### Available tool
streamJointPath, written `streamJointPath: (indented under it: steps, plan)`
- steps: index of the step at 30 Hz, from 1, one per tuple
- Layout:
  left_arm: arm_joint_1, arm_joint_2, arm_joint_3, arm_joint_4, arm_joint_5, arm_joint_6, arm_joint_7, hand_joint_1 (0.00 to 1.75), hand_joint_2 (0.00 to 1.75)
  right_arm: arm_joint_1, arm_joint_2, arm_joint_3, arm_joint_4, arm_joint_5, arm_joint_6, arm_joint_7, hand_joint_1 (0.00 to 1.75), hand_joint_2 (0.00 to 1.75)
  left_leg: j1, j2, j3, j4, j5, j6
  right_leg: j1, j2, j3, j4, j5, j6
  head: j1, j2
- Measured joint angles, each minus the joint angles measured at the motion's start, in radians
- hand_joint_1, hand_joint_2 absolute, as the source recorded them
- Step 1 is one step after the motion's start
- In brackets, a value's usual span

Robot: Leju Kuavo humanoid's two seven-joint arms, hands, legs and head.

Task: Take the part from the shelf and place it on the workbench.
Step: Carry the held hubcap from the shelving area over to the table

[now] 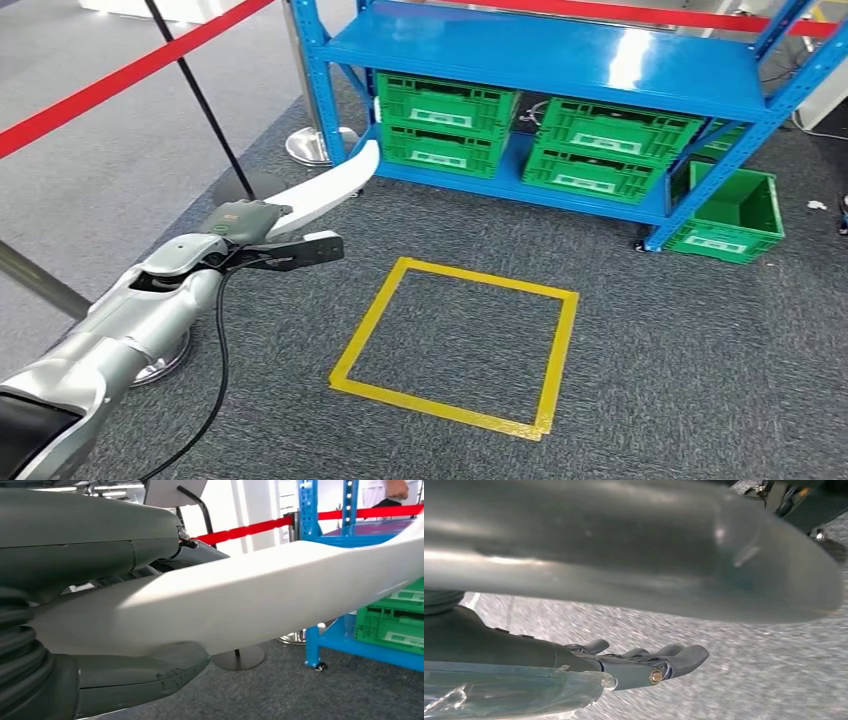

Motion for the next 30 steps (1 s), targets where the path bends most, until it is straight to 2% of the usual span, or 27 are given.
streamJointPath:
  steps: [1, 2, 3, 5, 6, 7, 10, 11, 12, 13, 15, 16, 17, 18, 19, 21, 23, 25, 27, 28, 30]
  plan:
    - [-0.002, -0.002, -0.001, -0.002, 0.000, -0.011, 0.007, 1.75, 1.75, -0.002, 0.000, 0.000, 0.000, 0.000, 0.001, -0.006, 0.00, 0.00, -0.001, -0.007, 0.000, 0.000, 0.000, 0.000, 0.000, 0.003, -0.023, 0.043, -0.011, 0.001, 0.000, 0.000]
    - [-0.004, -0.002, -0.001, -0.008, 0.001, -0.024, 0.015, 1.75, 1.75, -0.004, 0.000, -0.001, 0.000, 0.001, 0.001, -0.010, 0.00, 0.00, -0.001, -0.014, 0.000, 0.000, 0.000, 0.000, 0.000, 0.004, -0.028, 0.049, -0.002, 0.000, 0.000, 0.000]
    - [-0.006, -0.002, -0.001, -0.014, 0.002, -0.036, 0.023, 1.75, 1.75, -0.006, 0.000, -0.001, 0.000, 0.003, 0.000, -0.010, 0.00, 0.00, -0.001, -0.021, 0.000, 0.001, 0.001, 0.000, -0.001, 0.005, -0.016, 0.018, 0.024, -0.001, 0.000, 0.000]
    - [-0.008, -0.002, 0.000, -0.024, 0.003, -0.050, 0.029, 1.75, 1.75, -0.008, -0.001, -0.001, 0.000, 0.009, -0.004, 0.004, 0.00, 0.00, 0.000, -0.034, 0.001, 0.001, 0.002, -0.004, -0.004, 0.020, 0.049, -0.118, 0.092, -0.004, 0.000, 0.000]
    - [-0.007, -0.002, 0.001, -0.025, 0.004, -0.051, 0.026, 1.75, 1.75, -0.007, -0.001, -0.001, 0.000, 0.013, -0.006, 0.015, 0.00, 0.00, -0.001, -0.041, 0.000, 0.001, 0.004, -0.009, -0.006, 0.029, 0.078, -0.176, 0.113, -0.007, 0.000, 0.000]
    - [-0.003, -0.002, 0.001, -0.025, 0.005, -0.049, 0.021, 1.75, 1.75, -0.006, -0.001, -0.001, 0.000, 0.016, -0.007, 0.026, 0.00, 0.00, -0.002, -0.046, -0.002, 0.001, 0.006, -0.014, -0.007, 0.036, 0.096, -0.211, 0.122, -0.010, -0.001, 0.000]
    - [0.010, -0.002, 0.002, -0.020, 0.003, -0.026, 0.005, 1.75, 1.75, -0.002, -0.001, -0.003, 0.000, 0.020, -0.007, 0.024, 0.00, 0.00, -0.001, -0.057, -0.006, -0.006, 0.015, -0.032, -0.003, 0.031, 0.099, -0.224, 0.126, -0.028, -0.001, 0.000]
    - [0.010, -0.001, 0.002, -0.019, 0.002, -0.019, 0.004, 1.75, 1.75, -0.002, -0.001, -0.004, -0.001, 0.020, -0.006, 0.011, 0.00, 0.00, 0.000, -0.052, -0.009, -0.003, 0.011, -0.037, -0.004, 0.027, 0.099, -0.226, 0.129, -0.035, -0.001, 0.000]
    - [0.008, 0.000, 0.002, -0.019, 0.001, -0.018, 0.006, 1.75, 1.75, -0.004, -0.001, -0.005, -0.002, 0.020, -0.005, -0.003, 0.00, 0.00, 0.000, -0.042, -0.018, 0.015, -0.004, -0.042, -0.005, 0.022, 0.099, -0.229, 0.133, -0.041, -0.003, 0.000]
    - [0.003, 0.001, 0.003, -0.020, 0.001, -0.023, 0.011, 1.75, 1.75, -0.006, -0.001, -0.006, -0.003, 0.020, -0.004, -0.014, 0.00, 0.00, 0.000, -0.030, -0.037, 0.058, -0.032, -0.046, -0.007, 0.016, 0.099, -0.231, 0.135, -0.046, -0.005, 0.000]
    - [-0.006, 0.003, 0.002, -0.027, 0.003, -0.040, 0.023, 1.75, 1.75, -0.010, -0.001, -0.007, -0.003, 0.021, -0.004, -0.023, 0.00, 0.00, 0.000, -0.012, -0.098, 0.195, -0.102, -0.053, -0.007, 0.006, 0.098, -0.232, 0.135, -0.050, -0.007, 0.000]
    - [-0.006, 0.005, 0.002, -0.031, 0.004, -0.047, 0.027, 1.75, 1.75, -0.011, -0.001, -0.007, -0.003, 0.022, -0.004, -0.026, 0.00, 0.00, 0.001, -0.010, -0.125, 0.256, -0.125, -0.055, -0.007, 0.000, 0.098, -0.232, 0.135, -0.050, -0.007, 0.000]
    - [-0.006, 0.008, 0.002, -0.033, 0.005, -0.050, 0.029, 1.75, 1.75, -0.011, -0.001, -0.008, -0.003, 0.023, -0.005, -0.027, 0.00, 0.00, 0.001, -0.009, -0.138, 0.285, -0.129, -0.056, -0.007, -0.006, 0.098, -0.232, 0.135, -0.050, -0.007, 0.000]
    - [-0.005, 0.011, 0.003, -0.035, 0.006, -0.053, 0.031, 1.75, 1.75, -0.011, -0.001, -0.008, -0.003, 0.024, -0.006, -0.028, 0.00, 0.00, 0.001, -0.008, -0.132, 0.277, -0.114, -0.055, -0.008, -0.011, 0.098, -0.231, 0.135, -0.050, -0.007, 0.000]
    - [-0.004, 0.014, 0.003, -0.038, 0.008, -0.054, 0.032, 1.75, 1.75, -0.011, 0.000, -0.009, -0.003, 0.026, -0.008, -0.026, 0.00, 0.00, 0.001, -0.004, -0.107, 0.231, -0.086, -0.054, -0.008, -0.016, 0.099, -0.231, 0.134, -0.049, -0.007, 0.000]
    - [-0.004, 0.017, 0.004, -0.043, 0.013, -0.056, 0.028, 1.75, 1.75, -0.011, 0.000, -0.012, -0.004, 0.030, -0.012, -0.006, 0.00, 0.00, 0.000, 0.018, -0.032, 0.093, -0.032, -0.051, -0.005, -0.027, 0.100, -0.229, 0.131, -0.041, -0.008, 0.000]
    - [0.004, 0.016, 0.004, -0.042, 0.020, -0.050, 0.016, 1.75, 1.75, -0.008, 0.000, -0.015, -0.004, 0.035, -0.014, 0.021, 0.00, 0.00, -0.003, 0.031, 0.011, 0.011, -0.014, -0.040, 0.001, -0.037, 0.100, -0.228, 0.128, -0.030, -0.006, 0.000]
    - [0.021, 0.015, 0.004, -0.038, 0.023, -0.041, 0.005, 1.75, 1.75, -0.006, 0.000, -0.017, -0.004, 0.038, -0.013, 0.031, 0.00, 0.00, -0.004, 0.022, 0.012, 0.003, -0.016, -0.026, 0.003, -0.046, 0.103, -0.231, 0.128, -0.022, -0.001, 0.000]
    - [0.031, 0.018, 0.004, -0.031, 0.022, -0.033, 0.001, 1.75, 1.75, -0.004, -0.001, -0.017, -0.005, 0.039, -0.012, 0.029, 0.00, 0.00, -0.002, 0.014, 0.011, 0.001, -0.014, -0.013, 0.000, -0.035, 0.094, -0.212, 0.110, -0.012, 0.001, 0.000]
    - [0.032, 0.019, 0.004, -0.028, 0.020, -0.025, 0.001, 1.75, 1.75, -0.004, 0.000, -0.018, -0.005, 0.038, -0.011, 0.021, 0.00, 0.00, 0.000, 0.010, 0.011, 0.000, -0.012, -0.008, -0.001, -0.024, 0.076, -0.173, 0.086, -0.008, 0.002, 0.000]
    - [0.030, 0.022, 0.004, -0.025, 0.016, -0.020, 0.006, 1.75, 1.75, -0.004, 0.000, -0.019, -0.005, 0.041, -0.008, 0.010, 0.00, 0.00, 0.000, 0.000, 0.011, 0.000, -0.012, -0.002, -0.001, -0.003, 0.014, -0.040, 0.022, -0.004, 0.004, 0.000]
